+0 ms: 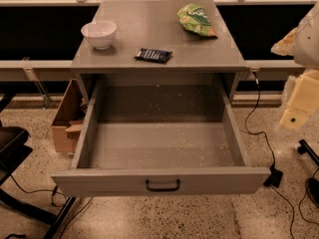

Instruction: Place rxbar blueberry into top drawer

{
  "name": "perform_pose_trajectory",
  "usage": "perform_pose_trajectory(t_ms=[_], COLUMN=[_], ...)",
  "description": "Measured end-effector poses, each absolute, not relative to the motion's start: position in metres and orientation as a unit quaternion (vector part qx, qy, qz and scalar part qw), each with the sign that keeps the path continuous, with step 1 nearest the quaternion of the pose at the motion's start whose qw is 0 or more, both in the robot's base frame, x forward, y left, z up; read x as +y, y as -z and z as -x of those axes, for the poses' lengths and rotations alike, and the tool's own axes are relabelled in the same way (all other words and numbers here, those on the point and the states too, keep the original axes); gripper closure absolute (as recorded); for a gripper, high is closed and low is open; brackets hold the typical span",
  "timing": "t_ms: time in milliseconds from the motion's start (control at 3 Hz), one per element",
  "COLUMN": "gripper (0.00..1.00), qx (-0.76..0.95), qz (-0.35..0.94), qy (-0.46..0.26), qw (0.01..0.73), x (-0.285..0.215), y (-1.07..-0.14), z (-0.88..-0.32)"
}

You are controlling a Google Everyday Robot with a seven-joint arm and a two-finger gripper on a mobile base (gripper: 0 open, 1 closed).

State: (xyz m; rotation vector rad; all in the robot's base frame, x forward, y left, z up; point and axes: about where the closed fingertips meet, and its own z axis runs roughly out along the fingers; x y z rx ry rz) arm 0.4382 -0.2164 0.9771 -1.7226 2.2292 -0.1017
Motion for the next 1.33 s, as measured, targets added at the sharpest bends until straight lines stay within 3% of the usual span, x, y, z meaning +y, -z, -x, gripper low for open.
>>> perform_pose_trajectory(t_ms=[667, 1000, 1333], gripper=[0.0, 0.0, 0.0], qx=[0.781, 0.789, 0.77], qz=[0.593, 0.557, 0.53], qy=[0.033, -0.026, -0.07], qw=[0.191, 0.257, 0.35], x=[-0.213, -0.195, -0.163], y=[-0.971, -0.934, -0.929], z=[-0.452, -0.492, -0.568])
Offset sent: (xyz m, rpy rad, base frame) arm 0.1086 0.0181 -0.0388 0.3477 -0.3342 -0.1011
